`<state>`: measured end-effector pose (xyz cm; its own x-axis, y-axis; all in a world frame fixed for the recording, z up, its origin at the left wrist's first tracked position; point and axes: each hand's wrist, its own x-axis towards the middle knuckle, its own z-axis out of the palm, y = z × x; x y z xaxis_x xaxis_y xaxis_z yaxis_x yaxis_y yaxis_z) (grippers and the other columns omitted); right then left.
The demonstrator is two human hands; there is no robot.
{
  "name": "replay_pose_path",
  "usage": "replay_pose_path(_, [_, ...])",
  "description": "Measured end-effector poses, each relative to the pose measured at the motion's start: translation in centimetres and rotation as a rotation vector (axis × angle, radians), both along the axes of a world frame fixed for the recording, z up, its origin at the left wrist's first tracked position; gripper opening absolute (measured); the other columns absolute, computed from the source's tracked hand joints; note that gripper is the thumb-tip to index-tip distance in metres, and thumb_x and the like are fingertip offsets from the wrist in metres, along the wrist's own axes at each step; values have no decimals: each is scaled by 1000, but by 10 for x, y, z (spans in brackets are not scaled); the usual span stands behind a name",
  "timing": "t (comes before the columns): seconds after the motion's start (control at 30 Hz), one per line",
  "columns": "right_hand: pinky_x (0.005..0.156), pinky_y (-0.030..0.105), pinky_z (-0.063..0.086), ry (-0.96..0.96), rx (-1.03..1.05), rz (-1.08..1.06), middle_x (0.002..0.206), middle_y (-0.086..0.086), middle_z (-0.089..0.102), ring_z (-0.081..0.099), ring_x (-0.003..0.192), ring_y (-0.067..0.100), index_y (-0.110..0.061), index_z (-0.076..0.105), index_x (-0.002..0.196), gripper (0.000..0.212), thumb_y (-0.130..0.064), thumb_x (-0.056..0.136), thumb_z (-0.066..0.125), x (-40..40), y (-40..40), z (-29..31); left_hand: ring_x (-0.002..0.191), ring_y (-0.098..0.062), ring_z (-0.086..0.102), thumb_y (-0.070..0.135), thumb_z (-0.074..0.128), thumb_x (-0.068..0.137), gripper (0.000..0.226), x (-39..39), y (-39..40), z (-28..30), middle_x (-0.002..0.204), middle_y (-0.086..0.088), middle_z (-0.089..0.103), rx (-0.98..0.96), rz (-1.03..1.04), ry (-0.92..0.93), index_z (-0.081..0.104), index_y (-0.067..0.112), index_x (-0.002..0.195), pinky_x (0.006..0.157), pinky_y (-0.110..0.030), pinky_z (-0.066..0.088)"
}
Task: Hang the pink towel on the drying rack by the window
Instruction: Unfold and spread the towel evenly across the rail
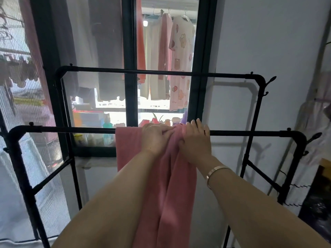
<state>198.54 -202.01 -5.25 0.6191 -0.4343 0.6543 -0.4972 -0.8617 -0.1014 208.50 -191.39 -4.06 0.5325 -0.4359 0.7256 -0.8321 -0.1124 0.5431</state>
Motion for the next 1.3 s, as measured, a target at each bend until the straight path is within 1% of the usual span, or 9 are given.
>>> replay_pose_path(0.07, [118,52,12,-68,-9,33,151,19,32,18,144,31,-1,37,137,61,-16,78,49,-3,3,7,93,-19,65,32,68,87,12,0,0,0,93,5,75,4,9,1,77,29,94,97,-42,43])
replay_pose_path(0.17, [117,48,22,-235,-74,259,140,23,46,40,133,35,5,48,129,50,-1,79,46,-5,14,6,91,-18,62,33,67,88,11,-4,-2,-1,89,8,75,1,36,-6,77,32,92,95,-40,43])
replay_pose_path(0.23, [116,42,21,-158,-153,338,140,24,46,42,133,36,7,44,133,49,-1,86,39,-8,17,-5,85,-17,61,31,66,88,12,-5,-4,-2,81,9,74,-2,36,-13,78,32,86,92,-39,44])
replay_pose_path(0.33, [120,41,17,-71,-190,270,148,17,37,31,139,29,1,31,143,51,-5,93,39,-6,8,-16,77,-11,63,30,67,87,12,-7,-3,-2,75,8,74,-41,2,-22,78,29,83,87,-35,46])
replay_pose_path(0.43, [118,40,18,-98,-194,152,140,12,45,36,133,28,-7,34,142,47,-9,95,34,-4,1,-24,78,-15,62,33,66,87,12,-9,-4,-2,76,9,73,-18,38,-40,78,29,86,89,-41,46])
replay_pose_path(0.63, [121,42,10,-163,-88,108,149,17,33,20,143,33,-18,33,145,57,-6,92,48,-14,-5,-32,81,-19,59,39,59,90,18,-1,-7,-7,80,9,71,60,124,-107,75,30,88,90,-41,43])
replay_pose_path(0.83, [117,49,1,-121,-38,-86,153,24,20,8,144,41,-31,31,144,59,-9,91,47,-26,-15,-27,80,-15,52,41,51,92,21,0,-13,-12,75,13,66,76,172,-161,70,32,88,89,-29,29])
replay_pose_path(1.0, [118,49,14,-119,-67,-6,150,15,36,22,143,33,-14,33,143,59,-15,85,43,-9,0,-19,83,-18,57,36,50,93,22,4,-11,-10,84,7,70,113,177,-208,71,31,93,93,-31,28])
replay_pose_path(1.3, [108,56,26,-100,-29,-100,143,12,43,27,139,37,-39,36,138,61,-17,83,50,-22,-11,-26,84,-20,58,36,51,93,22,5,-7,-12,88,6,71,82,133,-289,71,33,99,87,-25,19])
